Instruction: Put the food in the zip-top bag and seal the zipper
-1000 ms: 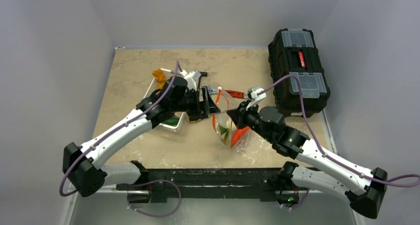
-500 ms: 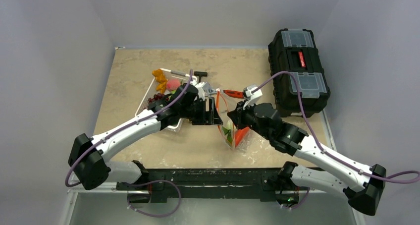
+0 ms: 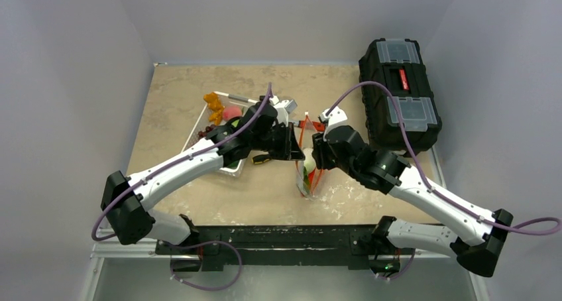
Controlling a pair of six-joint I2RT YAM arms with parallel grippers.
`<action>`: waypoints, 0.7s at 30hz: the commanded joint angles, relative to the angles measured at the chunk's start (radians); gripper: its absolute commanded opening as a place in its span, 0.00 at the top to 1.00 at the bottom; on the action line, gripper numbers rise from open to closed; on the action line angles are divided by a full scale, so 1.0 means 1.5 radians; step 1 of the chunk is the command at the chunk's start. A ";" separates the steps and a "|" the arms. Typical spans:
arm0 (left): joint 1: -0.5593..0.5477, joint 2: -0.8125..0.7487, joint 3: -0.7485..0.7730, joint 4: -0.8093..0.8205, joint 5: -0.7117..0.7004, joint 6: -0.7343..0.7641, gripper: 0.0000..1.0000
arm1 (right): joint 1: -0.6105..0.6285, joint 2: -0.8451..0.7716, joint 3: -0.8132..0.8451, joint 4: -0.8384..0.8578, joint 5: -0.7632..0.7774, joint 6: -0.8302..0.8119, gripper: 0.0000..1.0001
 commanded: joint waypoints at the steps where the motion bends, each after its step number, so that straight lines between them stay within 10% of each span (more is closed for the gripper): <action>1: -0.010 -0.006 0.036 0.027 0.011 0.003 1.00 | 0.003 0.032 0.043 -0.100 0.050 0.001 0.55; 4: -0.011 -0.002 0.046 0.020 0.007 0.001 1.00 | 0.003 0.033 0.047 -0.106 0.054 0.007 0.52; 8: -0.011 0.010 0.065 -0.010 -0.006 0.009 0.90 | 0.002 0.007 0.068 -0.107 0.062 0.011 1.00; 21: -0.048 0.029 0.169 -0.022 0.025 -0.015 1.00 | 0.003 -0.092 0.098 -0.072 0.097 -0.024 1.00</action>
